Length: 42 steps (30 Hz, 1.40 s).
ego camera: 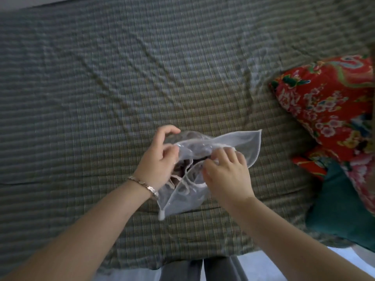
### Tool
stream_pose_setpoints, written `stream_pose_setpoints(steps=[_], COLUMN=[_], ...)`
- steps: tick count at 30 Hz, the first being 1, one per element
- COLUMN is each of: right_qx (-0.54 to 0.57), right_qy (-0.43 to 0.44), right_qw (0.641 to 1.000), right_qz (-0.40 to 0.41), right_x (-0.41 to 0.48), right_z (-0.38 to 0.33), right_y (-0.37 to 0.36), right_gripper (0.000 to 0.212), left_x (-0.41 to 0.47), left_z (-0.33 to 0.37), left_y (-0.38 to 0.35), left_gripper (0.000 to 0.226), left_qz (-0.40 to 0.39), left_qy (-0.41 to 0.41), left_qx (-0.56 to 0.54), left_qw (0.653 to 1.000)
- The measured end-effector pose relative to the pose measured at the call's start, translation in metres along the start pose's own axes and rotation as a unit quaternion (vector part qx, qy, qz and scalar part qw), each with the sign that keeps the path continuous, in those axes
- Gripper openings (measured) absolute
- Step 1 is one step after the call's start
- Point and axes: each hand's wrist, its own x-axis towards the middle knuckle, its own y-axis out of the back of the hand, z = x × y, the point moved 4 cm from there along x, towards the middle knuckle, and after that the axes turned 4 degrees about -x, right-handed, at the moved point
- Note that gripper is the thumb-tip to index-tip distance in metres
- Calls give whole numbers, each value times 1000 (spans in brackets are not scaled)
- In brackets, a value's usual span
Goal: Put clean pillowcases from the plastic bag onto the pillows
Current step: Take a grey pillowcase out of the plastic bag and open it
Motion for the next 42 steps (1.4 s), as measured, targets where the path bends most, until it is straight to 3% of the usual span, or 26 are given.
stream_pose_setpoints(steps=[3, 7, 10, 15, 19, 22, 24, 27, 29, 32, 34, 36, 37, 38, 40, 42], right_qx=[43, 75, 62, 96, -38, -61, 14, 232, 344, 473, 526, 546, 530, 473, 244, 13], right_qy=[66, 73, 59, -95, -145, -217, -217, -206, -239, -307, -305, -288, -281, -273, -262, -222], right_qw=[994, 953, 939, 954, 952, 935, 935, 938, 906, 824, 788, 782, 799, 838, 912, 913], right_qz=[-78, -283, -333, -267, -265, -274, -279, -154, -59, 57, 98, 86, 50, -16, -199, -342], right_x=[-7, -36, -54, -25, 4, 14, 13, 11, 12, 2, -5, -6, -4, -3, -6, -13], right_z=[12, 29, 37, 32, 25, 48, 52, 33, 26, 28, 23, 19, 20, 22, 37, 50], right_y=[-5, -2, 9, 9, -16, -33, -39, -13, 23, 72, 97, 113, 117, 117, 107, 94], right_gripper=[24, 19, 12, 14, 66, 55, 39, 11, 20, 30, 33, 27, 23, 18, 40, 52], left_x=[6, 16, 16, 3, -4, -3, -2, 2, 8, 10, 7, 7, 9, 11, 17, 23], left_z=[11, 5, 3, 2, 2, 6, 10, 9, 9, -4, -18, -29, -34, -37, -40, -31], left_y=[9, 22, 26, 2, -4, -3, -2, -6, -8, -8, -9, -6, -3, 1, 10, 15], left_gripper=[21, 29, 48, 85, 79, 73, 69, 85, 97, 100, 97, 96, 97, 98, 104, 105], left_qz=[22, 11, 11, -74, -102, -111, -120, -143, -154, -173, -190, -184, -181, -176, -153, -109], left_qy=[-124, -55, -29, -38, -75, -77, -65, -59, -51, -1, -11, -49, -49, -32, 5, -11], left_qx=[189, 363, 398, 284, 193, 178, 200, 233, 265, 299, 319, 352, 365, 370, 377, 394], left_qw=[974, 930, 917, 955, 973, 975, 970, 960, 950, 938, 929, 916, 912, 912, 913, 912])
